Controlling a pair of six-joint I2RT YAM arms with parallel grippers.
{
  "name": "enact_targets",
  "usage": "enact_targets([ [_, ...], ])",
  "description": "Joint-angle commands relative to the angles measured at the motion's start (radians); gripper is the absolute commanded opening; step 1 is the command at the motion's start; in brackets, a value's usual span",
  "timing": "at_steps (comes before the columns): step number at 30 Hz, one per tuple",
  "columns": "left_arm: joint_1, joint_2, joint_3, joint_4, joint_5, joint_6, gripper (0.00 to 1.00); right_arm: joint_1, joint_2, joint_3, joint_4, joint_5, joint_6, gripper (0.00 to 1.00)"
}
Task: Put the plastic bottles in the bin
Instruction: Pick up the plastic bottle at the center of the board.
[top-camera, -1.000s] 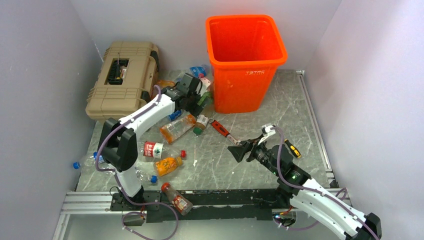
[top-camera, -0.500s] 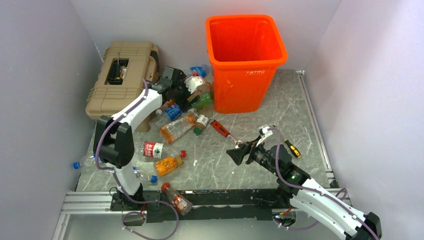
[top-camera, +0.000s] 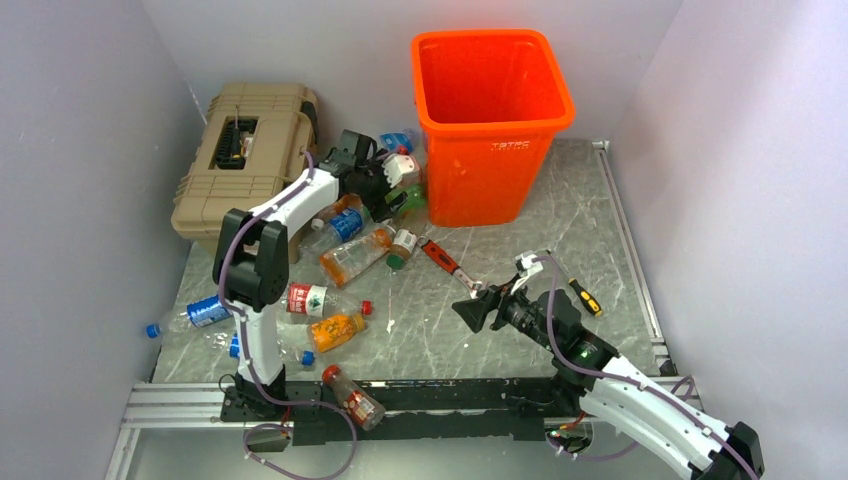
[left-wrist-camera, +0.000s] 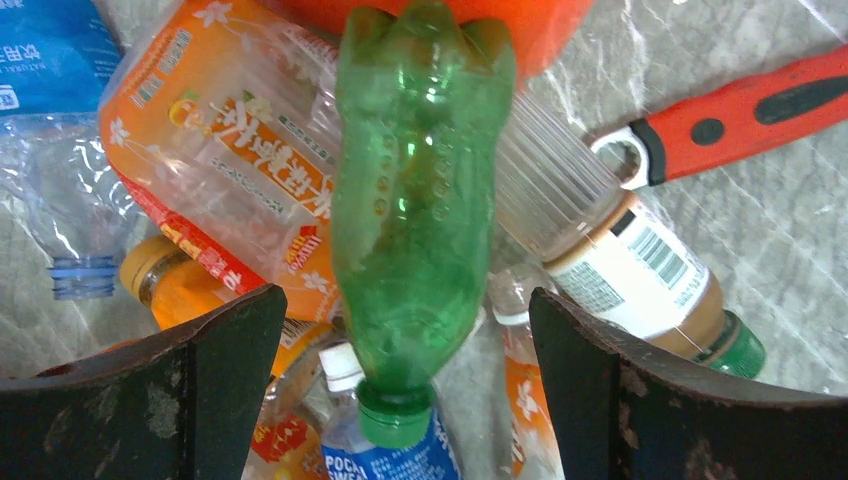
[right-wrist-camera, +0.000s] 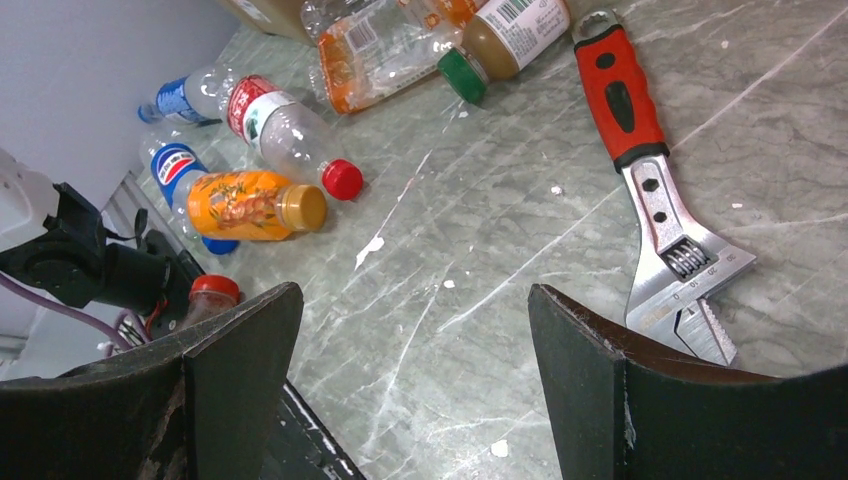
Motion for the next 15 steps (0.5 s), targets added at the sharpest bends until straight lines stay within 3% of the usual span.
enact_targets([
  [1, -0.001, 0.060, 0.068, 0.035, -0.007, 0.026, 0.96, 0.002, 0.016, 0.001, 0.043, 0.005, 0.000, 0.87],
  [8, -0.006, 0.061, -0.013, 0.183, -0.079, 0.001, 0.92, 0.004, 0.035, -0.005, 0.054, 0.007, 0.000, 0.87],
  [15, -0.011, 0.071, -0.032, 0.214, -0.077, -0.013, 0.82, 0.003, 0.030, 0.004, 0.046, 0.016, -0.005, 0.87],
])
